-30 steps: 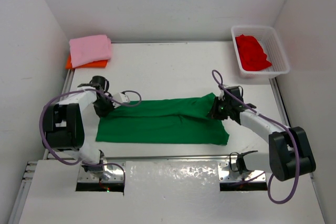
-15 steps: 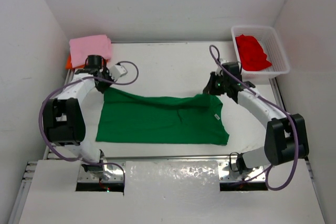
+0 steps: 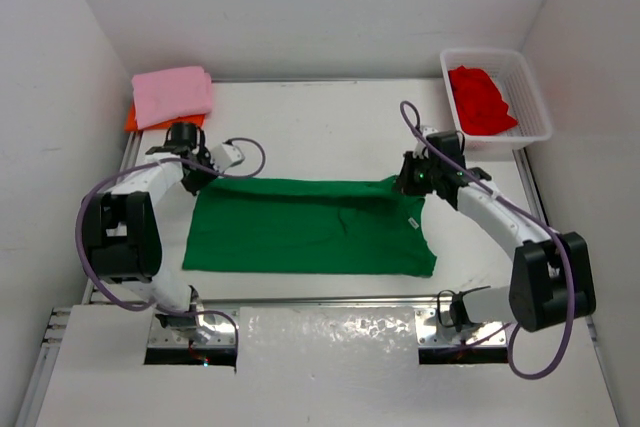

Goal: Fold and stack the t-shirts
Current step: Fold the other side of the tshirt into a rectangle

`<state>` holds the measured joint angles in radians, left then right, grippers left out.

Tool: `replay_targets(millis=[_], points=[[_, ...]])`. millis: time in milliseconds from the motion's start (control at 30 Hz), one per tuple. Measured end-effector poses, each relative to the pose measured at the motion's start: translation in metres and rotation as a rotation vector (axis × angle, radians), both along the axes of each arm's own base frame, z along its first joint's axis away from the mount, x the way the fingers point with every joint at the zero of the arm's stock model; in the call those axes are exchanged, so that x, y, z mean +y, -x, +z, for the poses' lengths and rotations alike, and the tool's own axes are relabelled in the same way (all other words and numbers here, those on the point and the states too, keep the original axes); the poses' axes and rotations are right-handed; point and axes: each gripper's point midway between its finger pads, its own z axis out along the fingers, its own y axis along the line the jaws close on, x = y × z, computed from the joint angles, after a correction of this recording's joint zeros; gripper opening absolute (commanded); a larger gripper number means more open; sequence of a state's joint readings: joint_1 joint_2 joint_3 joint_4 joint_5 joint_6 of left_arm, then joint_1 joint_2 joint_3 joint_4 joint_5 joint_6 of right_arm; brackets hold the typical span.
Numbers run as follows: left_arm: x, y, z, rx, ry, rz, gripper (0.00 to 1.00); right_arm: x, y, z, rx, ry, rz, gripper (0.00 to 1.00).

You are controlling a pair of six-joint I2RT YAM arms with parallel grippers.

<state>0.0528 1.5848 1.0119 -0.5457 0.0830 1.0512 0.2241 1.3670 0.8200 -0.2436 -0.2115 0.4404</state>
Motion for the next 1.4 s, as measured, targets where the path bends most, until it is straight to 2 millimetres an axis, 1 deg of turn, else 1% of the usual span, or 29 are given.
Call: replay_targets(millis=[100,200,267,400,433,467,533,567,600,667,733,767,800,833,867,900,967,1000,1033,1067,1100,1133,1167,1200,1233,1267,1333,1367,1400], points=[[0.003,0.024,-0.014,0.079,-0.022,-0.033,0.0,-0.003,0.028,-0.017,0.048,-0.009,0.005,0.0],[0.005,0.038,-0.022,0.127,-0.037,-0.053,0.0,-0.005,0.051,-0.03,0.085,-0.022,0.009,0.0],[0.005,0.046,-0.025,0.155,-0.041,-0.058,0.0,-0.004,0.06,-0.035,0.105,-0.033,0.007,0.0],[0.005,0.05,-0.026,0.173,-0.042,-0.065,0.0,-0.003,0.07,-0.046,0.133,-0.052,0.006,0.0],[0.005,0.051,-0.027,0.18,-0.043,-0.07,0.01,-0.002,0.071,-0.048,0.138,-0.057,0.008,0.0],[0.005,0.054,-0.027,0.188,-0.045,-0.077,0.11,-0.001,0.073,-0.05,0.145,-0.062,0.01,0.0],[0.005,0.06,-0.029,0.215,-0.053,-0.104,0.16,0.0,0.075,-0.055,0.158,-0.068,0.013,0.0],[0.006,0.065,-0.032,0.232,-0.059,-0.113,0.2,0.0,0.077,-0.057,0.167,-0.069,0.014,0.0],[0.007,0.072,-0.035,0.254,-0.069,-0.123,0.32,0.0,0.078,-0.06,0.174,-0.072,0.017,0.0],[0.011,0.084,-0.04,0.298,-0.09,-0.142,0.45,0.001,0.082,-0.065,0.19,-0.078,0.022,0.0],[0.014,0.091,-0.04,0.33,-0.108,-0.147,0.48,0.002,0.086,-0.071,0.214,-0.08,0.026,0.0],[0.014,0.092,-0.038,0.336,-0.108,-0.145,0.5,0.002,0.088,-0.075,0.228,-0.08,0.026,0.0],[0.012,0.09,-0.033,0.338,-0.095,-0.143,0.56,0.002,0.091,-0.079,0.244,-0.08,0.026,0.0],[0.009,0.083,-0.025,0.331,-0.078,-0.141,0.57,0.002,0.093,-0.082,0.257,-0.08,0.025,0.0],[0.002,0.071,-0.012,0.307,-0.042,-0.132,0.57,0.002,0.095,-0.085,0.268,-0.081,0.023,0.0],[-0.004,0.052,0.002,0.253,-0.005,-0.123,0.57,0.002,0.096,-0.087,0.272,-0.082,0.021,0.0],[-0.029,0.005,0.048,0.098,0.085,-0.114,0.57,0.002,0.097,-0.089,0.279,-0.09,0.014,0.0],[-0.051,-0.017,0.072,0.009,0.13,-0.132,0.57,0.003,0.097,-0.089,0.281,-0.094,0.013,0.0],[-0.077,-0.031,0.09,-0.05,0.177,-0.164,0.57,0.003,0.096,-0.091,0.284,-0.096,0.009,0.0],[-0.11,-0.038,0.104,-0.094,0.231,-0.211,0.57,0.004,0.096,-0.093,0.287,-0.1,0.005,0.0],[-0.154,-0.04,0.116,-0.126,0.3,-0.281,0.57,0.004,0.096,-0.095,0.294,-0.104,-0.001,0.0],[-0.197,-0.033,0.118,-0.117,0.37,-0.349,0.57,0.005,0.096,-0.099,0.302,-0.109,-0.007,0.0],[-0.238,-0.022,0.116,-0.089,0.434,-0.41,0.57,0.006,0.097,-0.101,0.31,-0.12,-0.013,0.0],[-0.275,-0.008,0.109,-0.045,0.489,-0.461,0.57,0.008,0.096,-0.101,0.313,-0.133,-0.016,0.0],[-0.307,0.008,0.096,0.018,0.532,-0.499,0.57,0.009,0.095,-0.1,0.312,-0.142,-0.019,0.0],[-0.331,0.022,0.082,0.082,0.562,-0.521,0.57,0.011,0.094,-0.1,0.312,-0.149,-0.021,0.0],[-0.362,0.044,0.047,0.202,0.583,-0.529,0.59,0.012,0.092,-0.1,0.313,-0.162,-0.027,0.0],[-0.371,0.053,0.03,0.257,0.585,-0.521,0.59,0.013,0.092,-0.1,0.312,-0.164,-0.029,0.0],[-0.377,0.058,0.015,0.299,0.581,-0.505,0.6,0.013,0.092,-0.1,0.311,-0.169,-0.032,0.0]])
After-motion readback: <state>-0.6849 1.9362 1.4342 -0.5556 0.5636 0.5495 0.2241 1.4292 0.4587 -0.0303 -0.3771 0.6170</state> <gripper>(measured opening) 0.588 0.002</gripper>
